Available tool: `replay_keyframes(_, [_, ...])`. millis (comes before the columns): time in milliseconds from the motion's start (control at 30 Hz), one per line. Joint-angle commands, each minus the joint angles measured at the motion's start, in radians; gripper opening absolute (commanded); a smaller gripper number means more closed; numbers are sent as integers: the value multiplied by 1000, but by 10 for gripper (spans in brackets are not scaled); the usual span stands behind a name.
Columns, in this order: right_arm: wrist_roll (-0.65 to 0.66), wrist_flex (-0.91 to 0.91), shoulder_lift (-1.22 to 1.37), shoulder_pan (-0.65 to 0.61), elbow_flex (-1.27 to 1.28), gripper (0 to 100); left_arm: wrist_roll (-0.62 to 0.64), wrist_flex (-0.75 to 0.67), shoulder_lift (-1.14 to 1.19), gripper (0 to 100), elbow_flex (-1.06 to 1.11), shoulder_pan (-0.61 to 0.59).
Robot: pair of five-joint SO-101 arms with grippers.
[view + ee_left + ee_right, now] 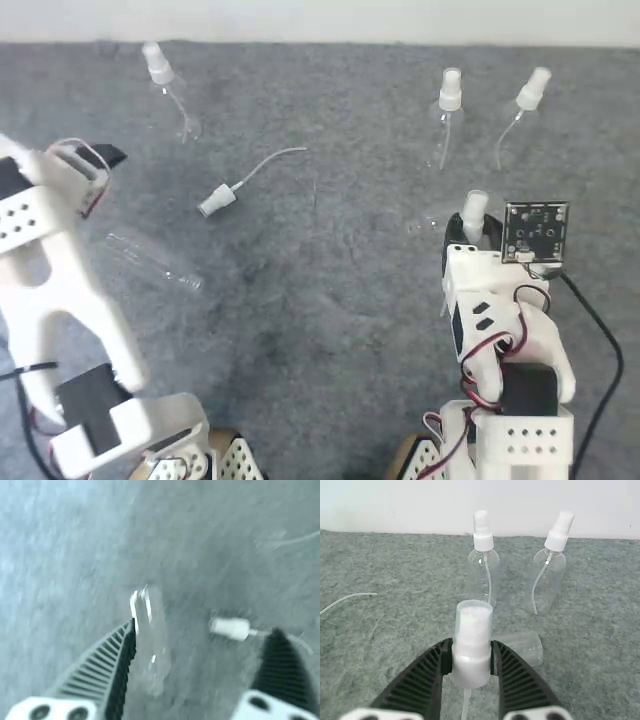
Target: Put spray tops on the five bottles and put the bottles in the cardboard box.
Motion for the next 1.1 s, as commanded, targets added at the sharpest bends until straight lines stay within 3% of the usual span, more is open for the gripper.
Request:
replay_keyframes(0, [-2, -22, -24, -8, -15, 7, -123, -118, -52, 169, -50, -5])
replay_keyframes(100, [-2, -22, -24, -8, -15, 7, -230, -193, -31, 16, -50, 18])
replay_keyframes(233, [-2, -22, -24, -8, -15, 7, -307, -265, 101, 11, -58, 54])
replay_keyframes(400, [-2, -22, -24, -8, -15, 8, -310, -284, 319, 11, -166, 55])
replay_keyframes(633, [-2, -24, -24, -8, -15, 8, -408, -132, 609, 11, -449, 80])
replay_keyframes(867, [-2, -24, -24, -8, -15, 8, -522, 129, 865, 11, -693, 86])
replay_keyframes(1000, [-2, -25, -24, -8, -14, 9, -540, 305, 967, 11, -814, 60])
replay_keyframes(1067, [-2, -25, -24, -8, -14, 9, -534, 313, 994, 11, -835, 40])
